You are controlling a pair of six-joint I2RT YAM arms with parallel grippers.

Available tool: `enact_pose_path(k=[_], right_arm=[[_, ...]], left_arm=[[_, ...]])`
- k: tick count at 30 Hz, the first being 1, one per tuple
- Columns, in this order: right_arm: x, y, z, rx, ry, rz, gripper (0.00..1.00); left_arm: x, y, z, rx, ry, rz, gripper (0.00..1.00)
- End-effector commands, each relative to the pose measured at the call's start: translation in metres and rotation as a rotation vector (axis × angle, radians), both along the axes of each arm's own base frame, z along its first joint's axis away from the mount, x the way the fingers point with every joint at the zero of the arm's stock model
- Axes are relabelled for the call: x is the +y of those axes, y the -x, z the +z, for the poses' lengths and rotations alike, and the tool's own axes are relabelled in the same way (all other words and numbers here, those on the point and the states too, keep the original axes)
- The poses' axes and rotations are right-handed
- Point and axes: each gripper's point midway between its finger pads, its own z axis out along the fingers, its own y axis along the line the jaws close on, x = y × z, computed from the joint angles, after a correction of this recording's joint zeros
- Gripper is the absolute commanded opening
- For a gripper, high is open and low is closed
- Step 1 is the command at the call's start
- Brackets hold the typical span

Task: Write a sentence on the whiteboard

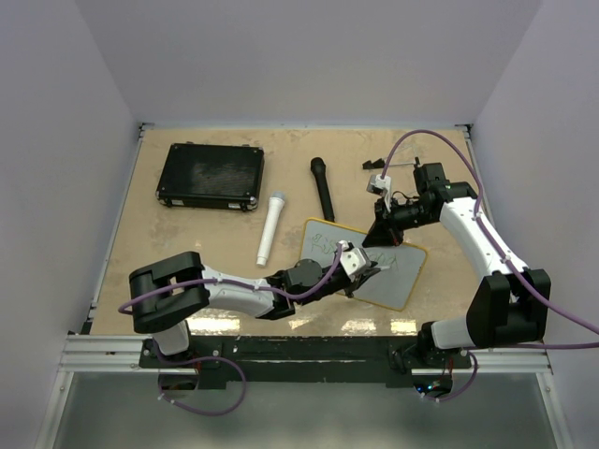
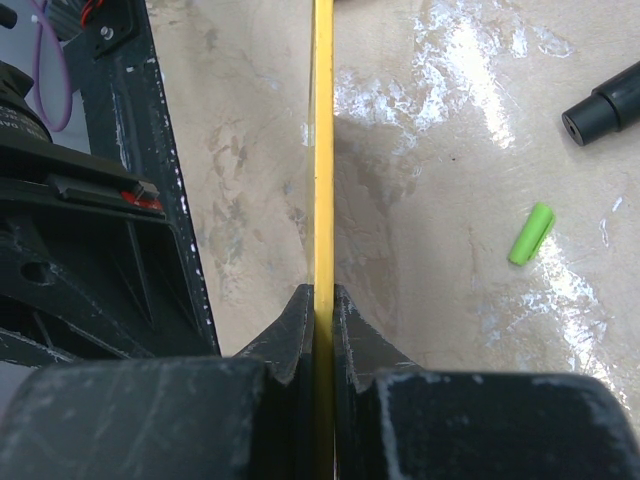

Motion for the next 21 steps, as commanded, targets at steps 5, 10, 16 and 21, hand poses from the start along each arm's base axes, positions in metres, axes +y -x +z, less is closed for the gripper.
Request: enact_pose_path(k=[5, 10, 16, 21], right_arm=[[0.004, -0.001, 0.014, -0.098, -0.044, 0.035, 0.0], [0.004, -0.001, 0.013, -0.095, -0.044, 0.035, 0.0], [0.004, 0.0, 0.013, -0.094, -0.044, 0.034, 0.0], [0.004, -0.001, 0.014, -0.097, -0.044, 0.032, 0.0]], left_arm=[[0.001, -0.004, -0.016, 0.041, -0.02, 0.008, 0.0], [-0.002, -0.003, -0.013, 0.041, -0.012, 0.0, 0.0], [-0.01, -0.003, -0.004, 0.03, 0.008, -0.014, 0.0], [-0.016, -0.006, 0.006, 0.015, 0.023, -0.016, 0.0]])
